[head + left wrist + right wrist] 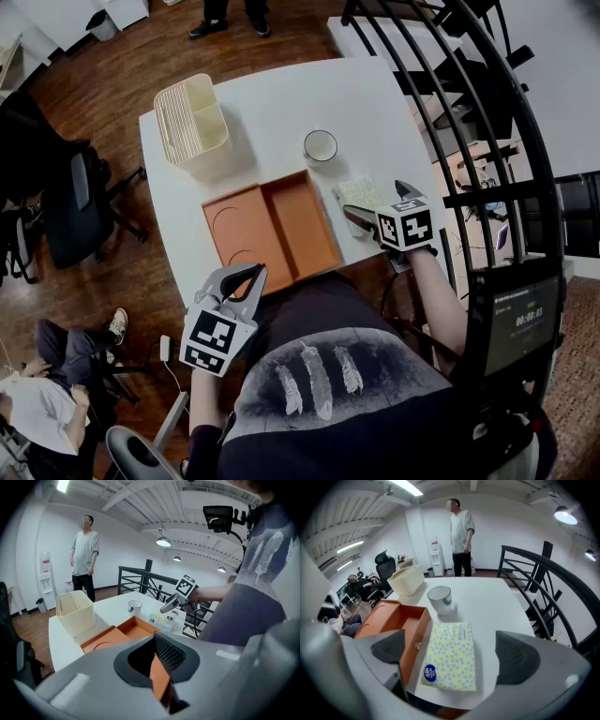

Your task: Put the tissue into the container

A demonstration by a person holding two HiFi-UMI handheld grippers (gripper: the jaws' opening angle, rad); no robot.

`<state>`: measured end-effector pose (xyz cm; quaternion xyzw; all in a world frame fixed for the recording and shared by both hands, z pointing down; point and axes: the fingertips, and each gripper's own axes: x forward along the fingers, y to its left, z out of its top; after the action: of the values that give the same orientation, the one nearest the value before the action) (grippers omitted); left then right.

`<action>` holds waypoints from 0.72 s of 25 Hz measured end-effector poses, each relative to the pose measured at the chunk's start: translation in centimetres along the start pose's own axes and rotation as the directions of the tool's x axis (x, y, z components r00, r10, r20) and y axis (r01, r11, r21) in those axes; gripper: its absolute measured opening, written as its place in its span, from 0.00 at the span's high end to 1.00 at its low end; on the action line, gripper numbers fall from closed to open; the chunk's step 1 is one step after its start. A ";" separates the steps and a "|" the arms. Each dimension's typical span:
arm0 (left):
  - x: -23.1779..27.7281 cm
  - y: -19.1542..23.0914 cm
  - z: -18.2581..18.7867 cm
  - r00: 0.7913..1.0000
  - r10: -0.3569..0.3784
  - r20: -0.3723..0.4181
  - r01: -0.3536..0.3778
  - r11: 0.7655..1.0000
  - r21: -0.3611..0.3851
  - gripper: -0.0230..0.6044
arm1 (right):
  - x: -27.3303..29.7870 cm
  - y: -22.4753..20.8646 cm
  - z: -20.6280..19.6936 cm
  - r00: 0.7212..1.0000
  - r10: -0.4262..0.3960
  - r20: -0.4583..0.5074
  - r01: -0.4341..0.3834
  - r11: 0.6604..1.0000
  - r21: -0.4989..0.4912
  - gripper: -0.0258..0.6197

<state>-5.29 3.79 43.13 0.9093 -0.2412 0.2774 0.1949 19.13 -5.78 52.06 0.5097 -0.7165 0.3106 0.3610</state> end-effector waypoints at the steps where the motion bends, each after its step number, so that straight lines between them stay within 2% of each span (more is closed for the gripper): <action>1: 0.0 0.0 0.0 1.000 0.000 0.000 0.000 1.000 -0.001 0.94 | 0.9 0.0 -0.6 0.999 0.014 -0.034 -0.014 1.000 0.009 0.04; 6: -0.1 0.3 -0.4 1.000 0.006 -0.002 -0.006 1.000 -0.007 0.94 | 4.4 0.0 -3.1 0.982 0.017 -0.186 -0.014 1.000 0.016 0.04; 11: -0.7 0.7 -1.0 1.000 0.025 -0.003 -0.025 0.999 -0.022 0.94 | 6.3 -0.2 -5.1 0.963 -0.033 -0.269 0.021 0.999 -0.048 0.04; 13: -0.8 0.7 -1.0 0.999 0.033 -0.002 -0.033 0.999 -0.028 0.94 | 6.6 -0.2 -5.8 0.957 -0.033 -0.289 0.017 0.998 -0.057 0.17; 18: -0.9 0.9 -1.0 0.999 0.045 -0.003 -0.045 0.998 -0.036 0.94 | 6.6 -0.5 -5.7 0.953 -0.034 -0.302 0.026 0.999 -0.031 0.21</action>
<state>-6.90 3.83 43.54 0.8998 -0.2661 0.2782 0.2051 19.27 -4.66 60.73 0.4622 -0.6489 0.3699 0.4780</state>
